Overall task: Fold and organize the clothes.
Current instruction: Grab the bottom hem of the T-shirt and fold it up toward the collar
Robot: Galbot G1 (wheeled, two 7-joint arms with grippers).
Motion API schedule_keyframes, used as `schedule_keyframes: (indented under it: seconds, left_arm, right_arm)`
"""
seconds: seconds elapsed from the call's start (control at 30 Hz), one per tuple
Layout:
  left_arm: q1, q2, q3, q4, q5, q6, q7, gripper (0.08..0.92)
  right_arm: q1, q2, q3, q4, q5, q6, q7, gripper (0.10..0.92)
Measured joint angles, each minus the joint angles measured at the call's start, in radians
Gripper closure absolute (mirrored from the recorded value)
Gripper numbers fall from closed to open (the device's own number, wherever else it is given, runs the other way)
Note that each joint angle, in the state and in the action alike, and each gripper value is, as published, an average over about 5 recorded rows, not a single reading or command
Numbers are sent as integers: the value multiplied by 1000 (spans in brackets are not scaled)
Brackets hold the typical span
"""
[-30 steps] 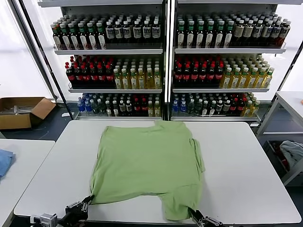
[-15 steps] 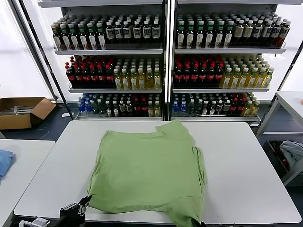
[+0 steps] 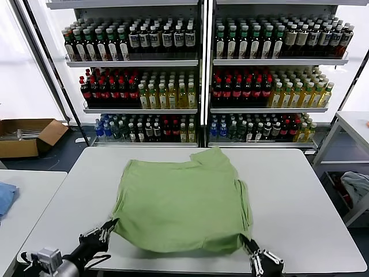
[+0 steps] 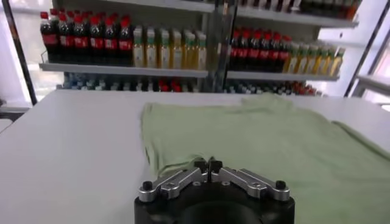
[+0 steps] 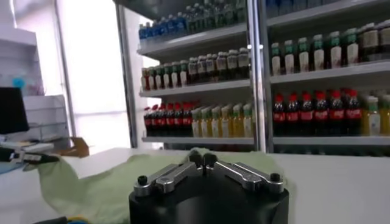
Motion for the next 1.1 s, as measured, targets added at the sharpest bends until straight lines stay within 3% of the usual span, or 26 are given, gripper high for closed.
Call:
schedule_keyframes:
  seconds: [0.5, 0.67, 1.1]
  left_arm:
    - [-264, 2, 69, 256, -86, -1, -51, 912]
    - [-304, -8, 78, 325, -82, -4, -84, 841]
    - [-294, 3, 50, 335, -72, 6, -142, 478]
  right_arm:
    - [372, -32, -158, -253, 17, -138, 55, 889]
    - [398, -39, -173, -267, -15, -190, 64, 762]
    - [272, -61, -125, -161, -127, -314, 108, 390]
